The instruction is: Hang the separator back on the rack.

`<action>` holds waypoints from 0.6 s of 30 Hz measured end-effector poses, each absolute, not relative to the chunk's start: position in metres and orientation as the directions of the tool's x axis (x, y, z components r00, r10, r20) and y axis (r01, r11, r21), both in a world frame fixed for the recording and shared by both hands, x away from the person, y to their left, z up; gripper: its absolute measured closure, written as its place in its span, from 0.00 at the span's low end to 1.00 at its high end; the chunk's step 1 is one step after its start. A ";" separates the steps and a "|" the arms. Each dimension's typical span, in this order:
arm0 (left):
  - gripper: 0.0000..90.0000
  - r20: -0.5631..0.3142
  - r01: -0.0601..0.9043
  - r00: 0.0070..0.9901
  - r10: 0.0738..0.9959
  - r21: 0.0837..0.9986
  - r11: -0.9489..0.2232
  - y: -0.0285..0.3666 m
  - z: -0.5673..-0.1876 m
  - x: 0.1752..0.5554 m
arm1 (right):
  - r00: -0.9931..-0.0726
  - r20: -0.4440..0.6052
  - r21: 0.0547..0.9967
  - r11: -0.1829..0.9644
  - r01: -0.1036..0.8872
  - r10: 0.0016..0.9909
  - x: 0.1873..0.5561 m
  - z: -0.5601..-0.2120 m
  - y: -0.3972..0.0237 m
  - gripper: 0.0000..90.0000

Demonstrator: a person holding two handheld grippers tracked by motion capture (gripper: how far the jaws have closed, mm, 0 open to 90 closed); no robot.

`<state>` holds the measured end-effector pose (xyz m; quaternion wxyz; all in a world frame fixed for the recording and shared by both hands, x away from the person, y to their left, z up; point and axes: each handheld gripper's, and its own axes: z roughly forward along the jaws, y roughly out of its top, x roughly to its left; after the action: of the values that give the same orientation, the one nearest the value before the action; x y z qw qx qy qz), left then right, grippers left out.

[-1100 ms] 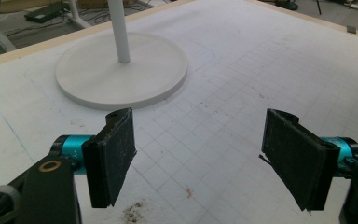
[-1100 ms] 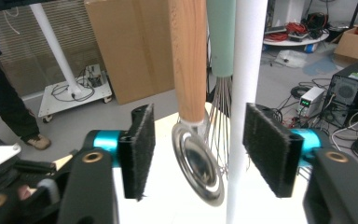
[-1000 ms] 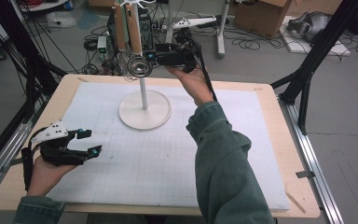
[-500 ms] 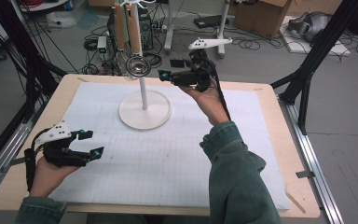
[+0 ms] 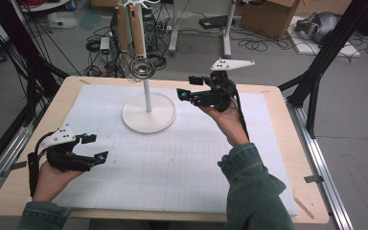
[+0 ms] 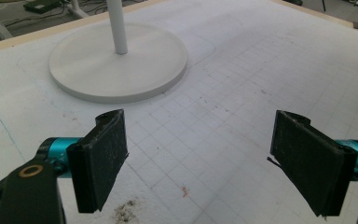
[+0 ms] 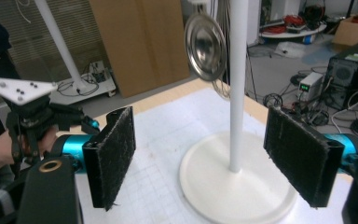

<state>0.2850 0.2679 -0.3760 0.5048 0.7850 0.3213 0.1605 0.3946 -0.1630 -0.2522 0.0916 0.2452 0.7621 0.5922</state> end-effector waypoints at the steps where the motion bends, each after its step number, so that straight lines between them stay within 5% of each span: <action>1: 0.21 -0.074 0.344 0.742 0.666 0.895 -0.284 0.267 -0.376 0.285 | -0.861 0.154 0.947 0.177 0.269 0.485 0.393 -0.255 -0.166 0.26; 18: 0.20 -0.078 0.352 0.747 0.661 0.889 -0.292 0.263 -0.380 0.288 | -0.832 0.181 0.938 0.163 0.307 0.524 0.370 -0.288 -0.202 0.24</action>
<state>0.2876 0.2629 -0.3803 0.5011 0.7888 0.3208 0.1541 0.3699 -0.2018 -0.2877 0.0927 0.2743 0.7569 0.5859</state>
